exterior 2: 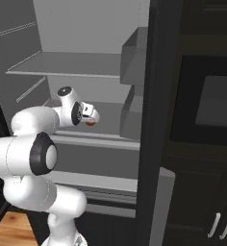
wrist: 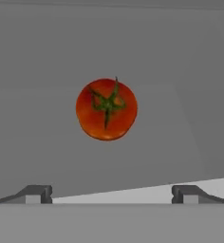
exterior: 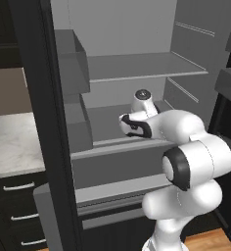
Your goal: Place the cold items (mushroom and tomato) from the fridge in one tupperware on the dining counter. Place the warm items (kebab skewer and hot dog) in the stove area in another tupperware.
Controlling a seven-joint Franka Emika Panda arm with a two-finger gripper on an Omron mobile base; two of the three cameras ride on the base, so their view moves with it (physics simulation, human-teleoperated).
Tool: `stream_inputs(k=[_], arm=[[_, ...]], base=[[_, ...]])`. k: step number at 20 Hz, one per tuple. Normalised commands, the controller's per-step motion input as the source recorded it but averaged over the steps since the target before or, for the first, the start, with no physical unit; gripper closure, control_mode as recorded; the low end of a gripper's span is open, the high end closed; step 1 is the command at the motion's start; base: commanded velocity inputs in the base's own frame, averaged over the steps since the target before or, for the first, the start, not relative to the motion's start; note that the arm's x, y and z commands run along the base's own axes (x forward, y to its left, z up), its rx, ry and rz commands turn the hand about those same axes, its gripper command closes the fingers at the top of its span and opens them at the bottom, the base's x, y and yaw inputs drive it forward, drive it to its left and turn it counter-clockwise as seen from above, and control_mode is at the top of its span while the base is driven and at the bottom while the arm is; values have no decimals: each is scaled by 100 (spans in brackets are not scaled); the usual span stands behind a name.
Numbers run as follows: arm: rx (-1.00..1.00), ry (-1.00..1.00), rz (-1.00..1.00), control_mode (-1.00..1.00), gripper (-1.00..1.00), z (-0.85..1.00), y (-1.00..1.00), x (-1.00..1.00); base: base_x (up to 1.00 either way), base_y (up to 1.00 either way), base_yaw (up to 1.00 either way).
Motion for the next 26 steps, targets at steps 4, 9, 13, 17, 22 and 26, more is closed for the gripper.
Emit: stream_inputs(k=[4, 9, 13, 17, 22, 26], arm=[[0, -4, -1, -100, -100, -22, -21, 41], [0, -7, -1, -100, -100, -12, -4, 37], [0, -1, 0, -100, -100, -24, 1, 31], [0, 0, 0, -100, -100, -32, 7, 43], [0, 5, -2, -100, -100, -39, 9, 19], [0, 19, -15, -100, 100, -67, -3, 0]], base=[[0, 0, 0], [0, 0, 0], [0, 0, 0], [0, 0, 0], [0, 0, 0], [0, 0, 0]])
